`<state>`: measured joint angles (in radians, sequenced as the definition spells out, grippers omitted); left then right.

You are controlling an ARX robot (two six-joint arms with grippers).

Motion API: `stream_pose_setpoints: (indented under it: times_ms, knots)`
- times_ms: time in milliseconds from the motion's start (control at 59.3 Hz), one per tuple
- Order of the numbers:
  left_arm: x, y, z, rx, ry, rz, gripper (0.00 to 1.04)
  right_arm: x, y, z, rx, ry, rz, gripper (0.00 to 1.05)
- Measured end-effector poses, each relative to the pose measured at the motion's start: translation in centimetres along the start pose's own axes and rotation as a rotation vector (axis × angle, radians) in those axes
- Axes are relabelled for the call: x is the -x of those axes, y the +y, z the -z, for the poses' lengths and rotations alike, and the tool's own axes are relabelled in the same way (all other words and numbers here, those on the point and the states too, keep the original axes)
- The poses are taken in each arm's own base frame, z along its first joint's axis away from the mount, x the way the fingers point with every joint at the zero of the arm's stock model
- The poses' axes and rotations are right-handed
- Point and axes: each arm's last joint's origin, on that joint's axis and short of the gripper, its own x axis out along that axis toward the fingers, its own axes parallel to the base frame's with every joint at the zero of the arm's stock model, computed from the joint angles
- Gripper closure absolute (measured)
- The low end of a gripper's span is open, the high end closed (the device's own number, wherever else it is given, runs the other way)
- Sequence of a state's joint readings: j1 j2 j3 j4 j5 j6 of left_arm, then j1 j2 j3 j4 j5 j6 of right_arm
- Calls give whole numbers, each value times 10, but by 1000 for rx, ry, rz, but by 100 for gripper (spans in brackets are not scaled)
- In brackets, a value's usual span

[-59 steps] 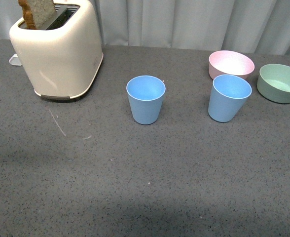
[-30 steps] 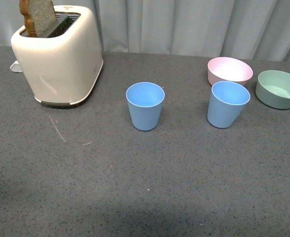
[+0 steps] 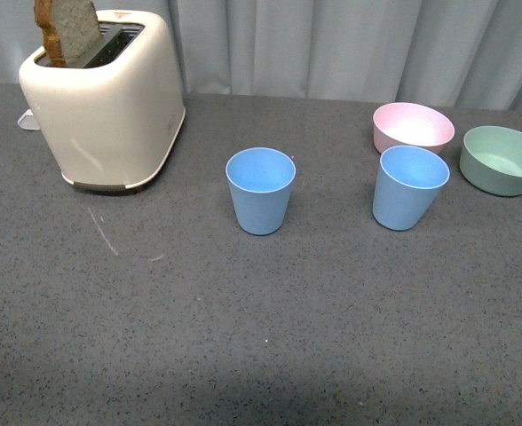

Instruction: Stack blue cups with both arms

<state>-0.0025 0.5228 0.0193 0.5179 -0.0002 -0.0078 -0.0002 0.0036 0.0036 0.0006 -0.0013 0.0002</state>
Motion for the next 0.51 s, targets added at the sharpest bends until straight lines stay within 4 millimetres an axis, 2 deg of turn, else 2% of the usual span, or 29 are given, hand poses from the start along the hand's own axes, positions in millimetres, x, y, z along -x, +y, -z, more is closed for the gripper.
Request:
stream_pose_setpoints:
  times_ms: [506]
  knots:
    - [18, 0, -3, 0, -9, 0, 101, 0, 0, 0, 0, 0, 0, 10]
